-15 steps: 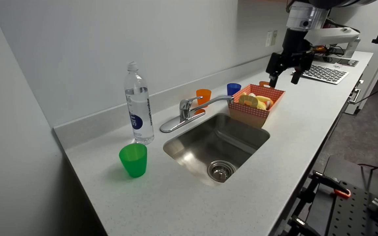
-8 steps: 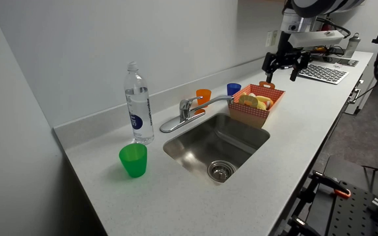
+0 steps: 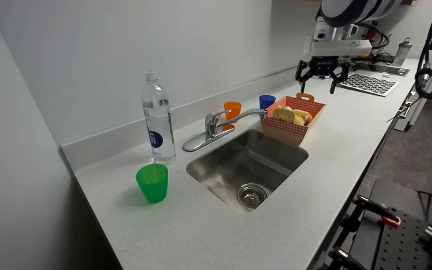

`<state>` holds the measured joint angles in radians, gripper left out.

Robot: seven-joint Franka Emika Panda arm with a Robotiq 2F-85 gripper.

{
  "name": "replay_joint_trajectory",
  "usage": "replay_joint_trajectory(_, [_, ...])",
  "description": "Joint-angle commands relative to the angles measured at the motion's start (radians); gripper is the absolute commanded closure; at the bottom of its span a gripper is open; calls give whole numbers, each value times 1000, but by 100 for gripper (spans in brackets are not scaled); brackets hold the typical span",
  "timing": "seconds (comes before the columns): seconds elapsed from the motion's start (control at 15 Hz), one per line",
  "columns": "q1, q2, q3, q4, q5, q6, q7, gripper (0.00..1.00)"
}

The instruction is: Move the basket forward.

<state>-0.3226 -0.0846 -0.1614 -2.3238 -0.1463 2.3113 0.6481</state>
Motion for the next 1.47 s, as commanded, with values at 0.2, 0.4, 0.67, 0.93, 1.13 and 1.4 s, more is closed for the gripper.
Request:
replay_joint_trajectory(0.2, [28,68,-18,73,10,-5,353,0])
replay_joint_trajectory(0.4, [38,79,-21,86,29,-16,437,0])
replay_joint_trajectory(0.67, [43,67,-26,61,18,-3,415,0])
replay_joint_trajectory(0.93, [43,72,-28,66,19,-3,418,0])
replay_joint_trajectory(1.13, [43,72,-28,67,19,-3,418,0])
replay_joint_trajectory(1.4, [45,71,-28,69,36,-31,415,0])
